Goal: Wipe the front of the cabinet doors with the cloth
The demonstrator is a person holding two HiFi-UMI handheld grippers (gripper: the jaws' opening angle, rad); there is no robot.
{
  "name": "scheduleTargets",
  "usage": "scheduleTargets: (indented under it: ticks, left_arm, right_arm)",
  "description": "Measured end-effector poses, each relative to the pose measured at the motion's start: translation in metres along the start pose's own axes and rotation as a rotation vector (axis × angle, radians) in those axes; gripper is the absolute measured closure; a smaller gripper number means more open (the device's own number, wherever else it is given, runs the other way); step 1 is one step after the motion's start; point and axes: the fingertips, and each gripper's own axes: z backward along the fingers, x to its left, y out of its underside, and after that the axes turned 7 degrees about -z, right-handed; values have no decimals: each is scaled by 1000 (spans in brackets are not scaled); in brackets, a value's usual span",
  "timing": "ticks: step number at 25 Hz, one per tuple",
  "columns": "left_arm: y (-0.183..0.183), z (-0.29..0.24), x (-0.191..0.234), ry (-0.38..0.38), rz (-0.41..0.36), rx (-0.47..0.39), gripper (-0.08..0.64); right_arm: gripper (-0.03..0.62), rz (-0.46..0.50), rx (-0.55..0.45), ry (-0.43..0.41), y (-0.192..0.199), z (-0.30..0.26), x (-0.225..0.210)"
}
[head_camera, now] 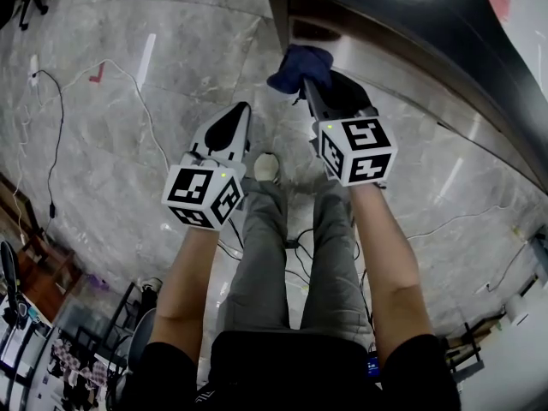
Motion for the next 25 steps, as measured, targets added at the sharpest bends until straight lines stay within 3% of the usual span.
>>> scheduleTargets:
  ticks: [7,25]
  left_arm:
    - [-5,-15,-19,28,-30,16,552]
    - [-9,-90,-171,241,-140,67,552]
  right_arm:
    - [522,-33,-28,56,-4,23,-37]
    - [522,-148,-89,230,24,143,-166]
